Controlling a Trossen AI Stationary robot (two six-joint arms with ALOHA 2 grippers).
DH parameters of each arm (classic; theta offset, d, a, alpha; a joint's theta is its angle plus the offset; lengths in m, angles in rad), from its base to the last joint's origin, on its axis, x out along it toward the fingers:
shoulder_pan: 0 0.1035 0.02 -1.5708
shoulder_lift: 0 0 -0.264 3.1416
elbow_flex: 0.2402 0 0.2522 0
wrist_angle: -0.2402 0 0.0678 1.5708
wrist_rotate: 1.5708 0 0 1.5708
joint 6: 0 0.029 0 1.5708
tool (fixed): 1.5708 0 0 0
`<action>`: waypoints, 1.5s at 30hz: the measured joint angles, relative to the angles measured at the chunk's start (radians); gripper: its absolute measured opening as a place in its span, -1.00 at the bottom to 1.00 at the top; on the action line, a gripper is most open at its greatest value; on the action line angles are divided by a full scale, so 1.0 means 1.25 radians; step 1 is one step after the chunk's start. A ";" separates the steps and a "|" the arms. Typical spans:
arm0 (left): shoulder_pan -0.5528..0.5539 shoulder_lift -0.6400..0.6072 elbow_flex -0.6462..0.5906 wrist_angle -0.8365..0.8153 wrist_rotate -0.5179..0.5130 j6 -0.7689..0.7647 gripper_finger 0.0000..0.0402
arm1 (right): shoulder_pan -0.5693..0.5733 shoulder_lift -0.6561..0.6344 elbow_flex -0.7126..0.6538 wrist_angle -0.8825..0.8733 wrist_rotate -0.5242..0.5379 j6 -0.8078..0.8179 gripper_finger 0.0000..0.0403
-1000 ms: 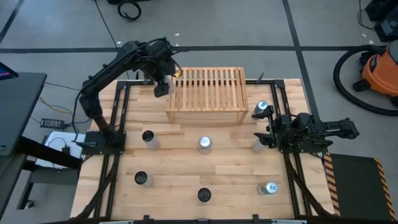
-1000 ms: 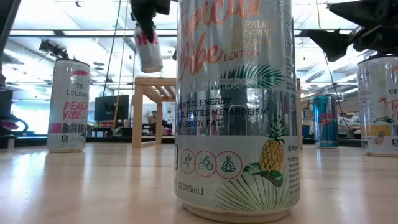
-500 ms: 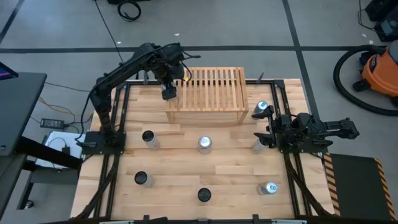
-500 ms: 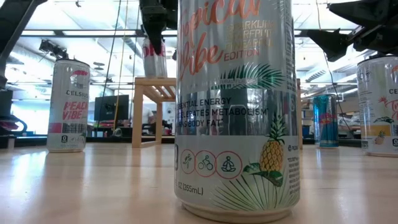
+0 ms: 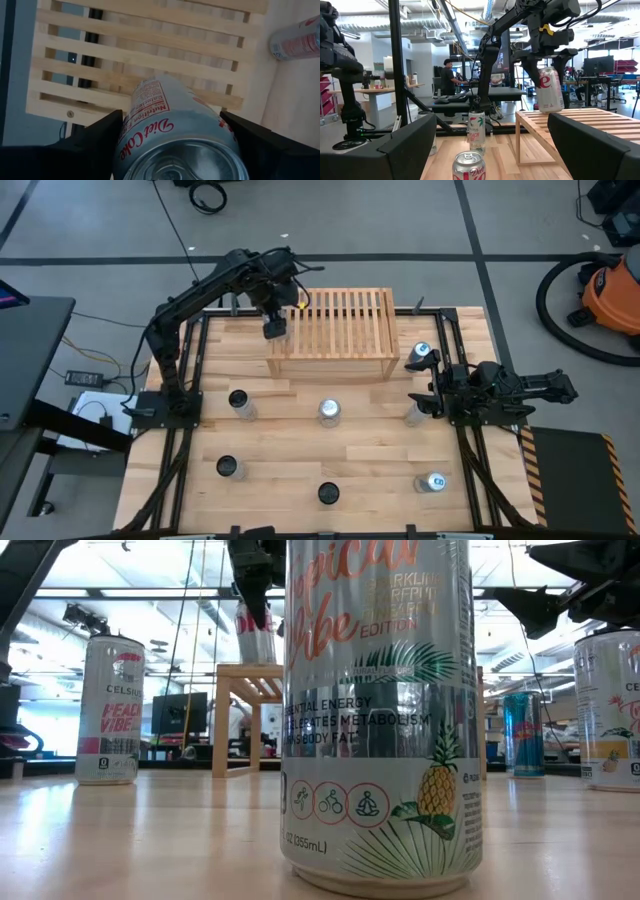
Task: Place canned beverage on shelf
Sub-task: Put the top red-silver soda can on the shelf
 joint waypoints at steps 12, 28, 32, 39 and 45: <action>0.000 0.001 -0.001 0.019 0.000 -0.003 0.58 | 0.000 0.000 0.000 0.000 0.000 0.000 0.95; 0.000 0.001 -0.002 0.032 -0.001 -0.004 0.59 | 0.000 0.000 0.000 0.000 0.000 0.000 0.95; 0.000 0.001 -0.002 0.032 -0.001 -0.004 0.59 | 0.000 0.000 0.000 0.000 0.000 0.000 0.95; 0.000 0.001 -0.002 0.033 -0.001 -0.008 0.59 | 0.000 0.000 0.000 0.000 0.000 0.000 0.95; 0.000 0.001 -0.002 0.033 -0.002 -0.009 0.59 | 0.000 0.000 0.000 0.000 0.000 0.000 0.95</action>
